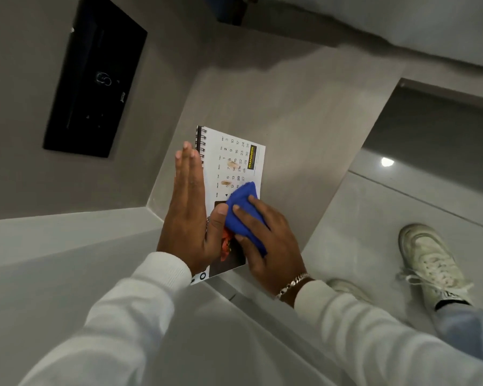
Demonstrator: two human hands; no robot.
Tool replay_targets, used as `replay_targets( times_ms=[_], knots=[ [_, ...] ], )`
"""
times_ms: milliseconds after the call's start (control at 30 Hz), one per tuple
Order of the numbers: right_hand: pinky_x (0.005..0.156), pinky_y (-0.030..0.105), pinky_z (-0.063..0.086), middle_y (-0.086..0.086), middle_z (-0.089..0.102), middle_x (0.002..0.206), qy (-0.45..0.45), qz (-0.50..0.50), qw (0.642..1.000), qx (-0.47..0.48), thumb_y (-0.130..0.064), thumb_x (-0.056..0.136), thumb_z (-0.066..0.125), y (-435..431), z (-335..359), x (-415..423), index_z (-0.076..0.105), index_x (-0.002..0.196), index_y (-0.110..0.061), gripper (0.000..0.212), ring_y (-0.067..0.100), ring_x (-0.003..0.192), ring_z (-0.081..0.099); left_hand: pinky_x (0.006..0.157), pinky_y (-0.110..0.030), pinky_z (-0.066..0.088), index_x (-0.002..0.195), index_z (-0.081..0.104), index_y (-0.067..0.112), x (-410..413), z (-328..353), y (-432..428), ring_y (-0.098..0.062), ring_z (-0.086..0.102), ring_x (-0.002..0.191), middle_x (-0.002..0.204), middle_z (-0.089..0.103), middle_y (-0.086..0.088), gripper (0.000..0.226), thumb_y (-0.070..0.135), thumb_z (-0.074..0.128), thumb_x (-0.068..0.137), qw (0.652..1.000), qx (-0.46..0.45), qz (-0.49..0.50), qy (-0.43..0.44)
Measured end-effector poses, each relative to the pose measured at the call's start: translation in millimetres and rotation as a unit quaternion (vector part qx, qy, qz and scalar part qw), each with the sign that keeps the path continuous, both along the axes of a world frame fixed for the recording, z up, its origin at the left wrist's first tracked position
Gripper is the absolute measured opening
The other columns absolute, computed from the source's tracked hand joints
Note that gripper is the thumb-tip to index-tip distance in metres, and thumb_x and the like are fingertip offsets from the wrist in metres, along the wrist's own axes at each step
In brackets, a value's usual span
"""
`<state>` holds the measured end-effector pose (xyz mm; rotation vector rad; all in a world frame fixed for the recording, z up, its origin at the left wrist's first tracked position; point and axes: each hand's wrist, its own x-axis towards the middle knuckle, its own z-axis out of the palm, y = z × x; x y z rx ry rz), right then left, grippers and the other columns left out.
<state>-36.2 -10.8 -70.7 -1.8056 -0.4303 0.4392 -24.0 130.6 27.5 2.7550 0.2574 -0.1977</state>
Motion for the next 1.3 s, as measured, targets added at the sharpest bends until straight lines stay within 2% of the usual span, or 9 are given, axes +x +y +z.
replay_targets(
  times_ms=[133,267,400,500,600,767,867,1100,1300],
  knots=[
    [0.112,0.040,0.035,0.008,0.042,0.150,0.040,-0.059,0.997,-0.002,-0.031,0.092,0.053,17,1,33,0.046,0.138,-0.025,0.047,0.027,0.133,0.042,0.123,-0.023,0.002,0.154,-0.005,0.008,-1,-1,0,-0.015,-0.012,0.153,0.165,-0.010,-0.002,0.073,0.037,0.031,0.097,1.000,-0.001,0.004,-0.001],
    [0.109,0.048,0.039,0.011,0.046,0.146,0.070,-0.093,0.993,0.006,-0.031,0.091,0.056,22,2,44,0.050,0.136,-0.019,0.048,0.027,0.132,0.046,0.124,-0.025,0.002,0.154,-0.005,0.006,0,0,0,-0.016,-0.012,0.153,0.165,-0.009,-0.004,0.073,0.035,0.032,0.096,1.000,0.000,0.006,-0.001],
    [0.108,0.051,0.039,0.011,0.042,0.149,0.070,-0.063,0.996,0.005,-0.030,0.092,0.054,13,5,8,0.046,0.139,-0.019,0.049,0.027,0.134,0.043,0.124,-0.025,0.001,0.154,-0.006,0.009,-1,1,-1,-0.017,-0.012,0.153,0.165,-0.011,-0.003,0.075,0.040,0.031,0.096,1.000,-0.001,0.006,0.006],
    [0.110,0.050,0.037,0.004,0.034,0.154,0.072,-0.025,0.997,0.010,-0.035,0.094,0.049,5,5,-20,0.038,0.143,-0.027,0.050,0.022,0.137,0.036,0.124,-0.027,0.001,0.154,-0.007,0.008,0,1,0,-0.018,-0.012,0.153,0.166,-0.010,-0.008,0.081,0.049,0.030,0.096,1.000,0.002,0.004,0.016],
    [0.110,0.049,0.038,0.002,0.033,0.154,0.074,-0.032,0.997,0.021,-0.039,0.095,0.045,9,5,-14,0.036,0.143,-0.030,0.050,0.022,0.137,0.036,0.124,-0.030,0.002,0.154,-0.007,0.009,0,1,0,-0.019,-0.011,0.154,0.167,-0.009,-0.007,0.084,0.059,0.025,0.095,1.000,0.002,-0.002,0.013],
    [0.112,0.045,0.034,0.009,0.038,0.152,0.037,-0.089,0.995,0.014,-0.032,0.093,0.052,34,3,44,0.042,0.141,-0.023,0.050,0.028,0.135,0.039,0.124,-0.050,0.010,0.154,-0.011,0.019,-1,-2,1,-0.015,-0.011,0.153,0.166,-0.012,-0.001,0.084,0.064,0.025,0.093,1.000,0.002,0.007,0.014],
    [0.112,0.045,0.035,0.010,0.040,0.151,0.049,-0.109,0.993,0.006,-0.030,0.093,0.054,36,1,49,0.043,0.140,-0.021,0.050,0.028,0.135,0.040,0.124,-0.051,0.008,0.154,-0.009,0.013,-1,0,1,-0.017,-0.012,0.153,0.166,-0.010,-0.007,0.087,0.065,0.024,0.093,1.000,0.005,0.007,0.020],
    [0.110,0.052,0.038,0.003,0.030,0.155,0.060,-0.035,0.998,0.003,-0.040,0.095,0.044,13,-6,-13,0.033,0.144,-0.031,0.051,0.023,0.139,0.033,0.124,-0.049,0.005,0.154,-0.009,0.012,0,-1,1,-0.016,-0.012,0.153,0.166,-0.010,-0.006,0.084,0.061,0.025,0.094,1.000,0.017,0.002,0.023],
    [0.114,0.045,0.032,0.006,0.032,0.155,0.032,-0.084,0.996,0.026,-0.039,0.096,0.044,37,1,30,0.031,0.144,-0.033,0.051,0.024,0.139,0.033,0.124,-0.052,0.008,0.154,-0.011,0.016,0,-1,0,-0.014,-0.012,0.153,0.165,-0.010,-0.003,0.085,0.066,0.022,0.093,1.000,0.011,0.006,0.024]
  ],
)
